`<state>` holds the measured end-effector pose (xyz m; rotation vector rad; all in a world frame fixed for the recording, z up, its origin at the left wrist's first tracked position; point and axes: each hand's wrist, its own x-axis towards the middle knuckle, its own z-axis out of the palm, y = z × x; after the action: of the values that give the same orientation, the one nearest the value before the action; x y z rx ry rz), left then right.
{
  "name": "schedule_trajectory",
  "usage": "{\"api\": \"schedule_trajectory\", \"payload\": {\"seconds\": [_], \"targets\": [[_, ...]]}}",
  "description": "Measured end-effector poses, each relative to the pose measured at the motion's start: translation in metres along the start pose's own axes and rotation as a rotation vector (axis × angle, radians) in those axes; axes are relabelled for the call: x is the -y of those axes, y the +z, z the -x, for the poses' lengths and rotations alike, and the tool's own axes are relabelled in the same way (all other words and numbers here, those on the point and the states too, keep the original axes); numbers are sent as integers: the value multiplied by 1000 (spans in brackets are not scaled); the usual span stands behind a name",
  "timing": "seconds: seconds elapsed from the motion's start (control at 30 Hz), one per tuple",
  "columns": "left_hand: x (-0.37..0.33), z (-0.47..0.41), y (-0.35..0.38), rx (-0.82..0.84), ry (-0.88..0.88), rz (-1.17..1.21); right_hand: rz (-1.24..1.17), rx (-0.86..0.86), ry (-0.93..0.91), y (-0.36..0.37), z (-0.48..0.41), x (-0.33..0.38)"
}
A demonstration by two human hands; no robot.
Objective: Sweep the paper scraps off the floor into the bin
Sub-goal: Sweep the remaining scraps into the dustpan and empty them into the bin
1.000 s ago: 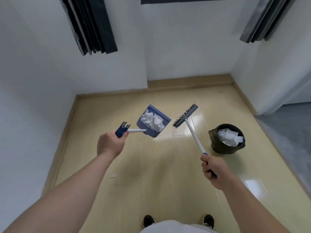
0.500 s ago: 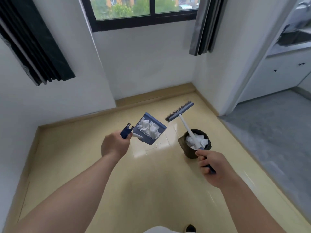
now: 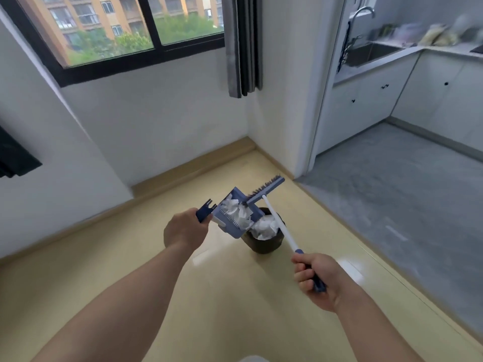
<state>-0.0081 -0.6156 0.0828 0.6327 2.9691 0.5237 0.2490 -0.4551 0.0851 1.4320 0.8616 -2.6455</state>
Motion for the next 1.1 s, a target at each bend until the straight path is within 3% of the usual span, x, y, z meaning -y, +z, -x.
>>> {"api": "schedule_trajectory", "payload": {"seconds": [0.37, 0.7, 1.1], "targets": [[-71, -28, 24, 86, 337, -326, -74, -59, -36, -22, -12, 13], [-73, -58, 32, 124, 702, -615, -53, -167, -62, 6, -35, 15], [-67, -73, 31, 131, 773, -636, 78, -297, -19, 16, -59, 5]]}}
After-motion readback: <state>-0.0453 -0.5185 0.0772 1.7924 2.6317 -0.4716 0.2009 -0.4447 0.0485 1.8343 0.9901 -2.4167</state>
